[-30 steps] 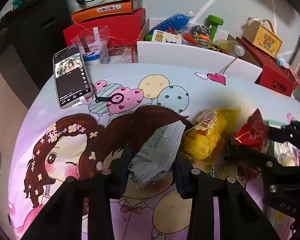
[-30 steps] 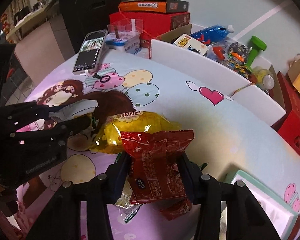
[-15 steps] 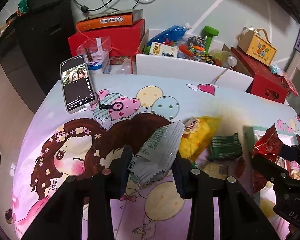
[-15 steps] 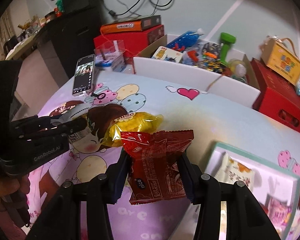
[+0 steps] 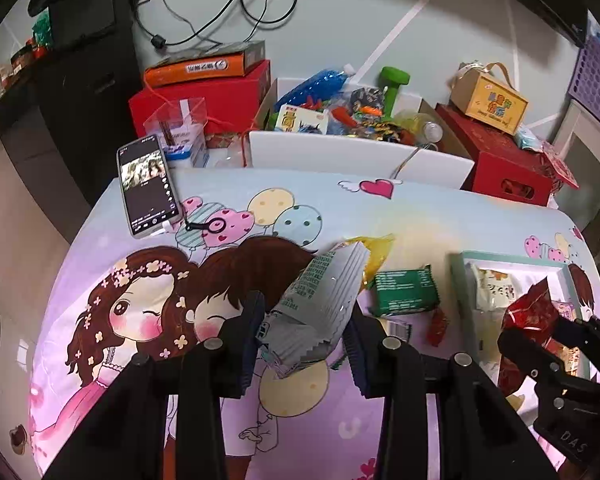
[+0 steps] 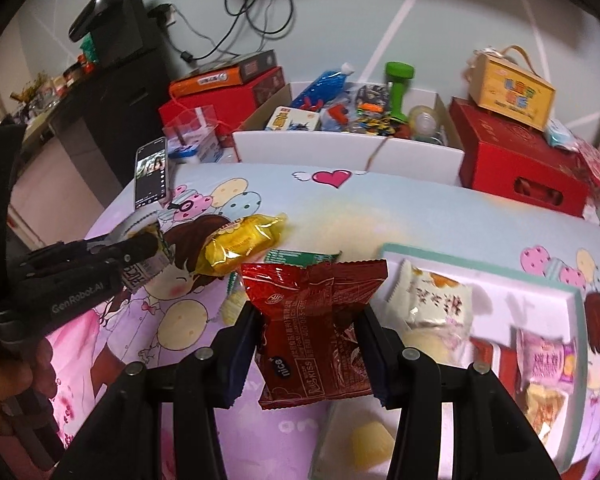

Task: Organize snacks
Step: 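Carry white-green packet and red snack bag toward the tray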

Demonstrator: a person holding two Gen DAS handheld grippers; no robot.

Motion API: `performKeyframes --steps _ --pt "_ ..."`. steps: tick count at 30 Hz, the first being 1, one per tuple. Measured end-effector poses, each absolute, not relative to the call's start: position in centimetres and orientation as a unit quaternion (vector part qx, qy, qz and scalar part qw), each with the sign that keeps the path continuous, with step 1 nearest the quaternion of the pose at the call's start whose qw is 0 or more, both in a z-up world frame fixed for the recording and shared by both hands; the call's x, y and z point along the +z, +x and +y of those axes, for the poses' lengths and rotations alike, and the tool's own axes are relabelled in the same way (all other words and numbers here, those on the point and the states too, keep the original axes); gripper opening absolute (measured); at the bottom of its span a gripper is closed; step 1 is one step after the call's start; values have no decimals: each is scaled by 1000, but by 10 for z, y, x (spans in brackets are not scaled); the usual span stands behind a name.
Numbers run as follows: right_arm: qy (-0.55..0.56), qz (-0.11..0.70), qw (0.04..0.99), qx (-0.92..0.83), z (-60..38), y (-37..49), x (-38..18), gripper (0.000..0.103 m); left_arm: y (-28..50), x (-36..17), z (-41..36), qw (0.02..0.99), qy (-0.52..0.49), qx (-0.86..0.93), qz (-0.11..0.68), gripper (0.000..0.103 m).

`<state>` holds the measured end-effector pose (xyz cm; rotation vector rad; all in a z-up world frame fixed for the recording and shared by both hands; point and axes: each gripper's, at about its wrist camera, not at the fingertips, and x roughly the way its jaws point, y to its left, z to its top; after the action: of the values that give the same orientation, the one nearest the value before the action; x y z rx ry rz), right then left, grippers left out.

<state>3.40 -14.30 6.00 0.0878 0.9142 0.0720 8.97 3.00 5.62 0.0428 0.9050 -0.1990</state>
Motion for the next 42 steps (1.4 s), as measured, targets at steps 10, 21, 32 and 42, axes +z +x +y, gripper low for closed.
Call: performKeyframes --steps 10,21,32,42 --pt "65 427 902 16 -169 24 62 51 85 60 -1 894 55 -117 428 40" --pt "125 407 903 -54 -241 13 66 51 76 64 -55 890 91 -165 415 40" --pt "160 399 888 -161 -324 -10 60 51 67 67 -136 875 126 -246 398 40" --pt "185 399 878 -189 -356 -14 49 52 67 50 -189 856 152 -282 405 40"
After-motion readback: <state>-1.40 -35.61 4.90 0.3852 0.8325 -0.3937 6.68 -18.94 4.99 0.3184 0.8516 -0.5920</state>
